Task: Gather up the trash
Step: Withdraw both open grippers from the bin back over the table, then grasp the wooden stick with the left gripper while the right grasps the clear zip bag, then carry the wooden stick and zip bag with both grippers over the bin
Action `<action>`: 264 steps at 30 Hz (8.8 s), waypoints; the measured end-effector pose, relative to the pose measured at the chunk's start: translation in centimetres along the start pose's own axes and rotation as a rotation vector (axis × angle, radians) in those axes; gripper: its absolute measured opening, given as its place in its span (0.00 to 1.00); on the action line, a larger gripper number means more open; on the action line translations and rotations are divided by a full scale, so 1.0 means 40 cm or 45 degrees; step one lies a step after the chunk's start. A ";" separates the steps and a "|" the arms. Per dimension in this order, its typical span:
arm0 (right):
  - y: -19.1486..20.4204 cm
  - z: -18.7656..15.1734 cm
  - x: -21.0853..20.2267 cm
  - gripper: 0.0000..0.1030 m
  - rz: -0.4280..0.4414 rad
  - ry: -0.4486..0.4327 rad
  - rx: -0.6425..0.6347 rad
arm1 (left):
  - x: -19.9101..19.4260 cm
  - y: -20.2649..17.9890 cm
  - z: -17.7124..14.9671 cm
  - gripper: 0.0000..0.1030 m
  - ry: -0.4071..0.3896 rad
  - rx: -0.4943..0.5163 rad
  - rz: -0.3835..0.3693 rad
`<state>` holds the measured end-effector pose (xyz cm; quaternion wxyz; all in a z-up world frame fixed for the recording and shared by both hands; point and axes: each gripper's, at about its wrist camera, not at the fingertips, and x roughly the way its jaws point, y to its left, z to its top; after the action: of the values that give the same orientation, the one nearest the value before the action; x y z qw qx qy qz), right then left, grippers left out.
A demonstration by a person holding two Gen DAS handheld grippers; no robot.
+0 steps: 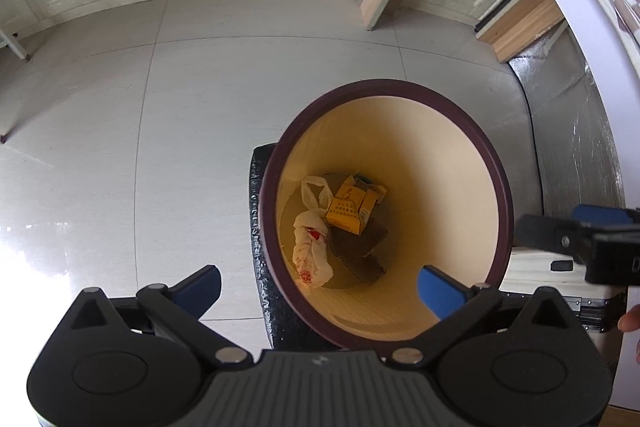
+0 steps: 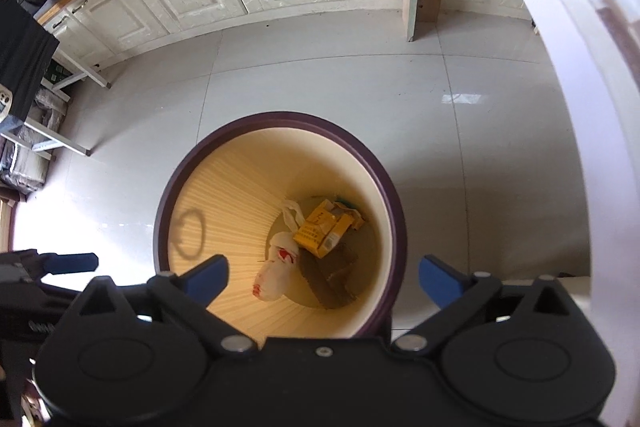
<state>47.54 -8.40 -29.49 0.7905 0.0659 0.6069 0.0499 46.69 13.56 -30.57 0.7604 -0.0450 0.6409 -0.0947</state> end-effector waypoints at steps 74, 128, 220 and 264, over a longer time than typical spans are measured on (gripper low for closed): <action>-0.396 -0.470 -0.957 1.00 -0.007 -0.916 -0.164 | -0.736 -0.646 -0.453 1.00 -0.885 0.065 0.022; -0.813 -0.720 -0.676 0.27 -1.027 -0.546 -0.826 | -0.253 -1.475 -0.212 0.77 -0.345 0.468 -0.271; -0.729 -0.571 -0.985 0.06 -0.147 -0.719 0.160 | -0.620 -1.005 -0.436 0.26 -0.729 0.398 -0.109; -0.020 -0.043 -0.485 0.06 -0.075 -0.353 -0.036 | -0.283 -0.151 0.025 0.26 -0.272 -0.069 -0.107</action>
<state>40.88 -12.18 -11.56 0.8687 0.0434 0.4927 0.0257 45.34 9.90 -18.30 0.8182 -0.1023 0.5562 -0.1039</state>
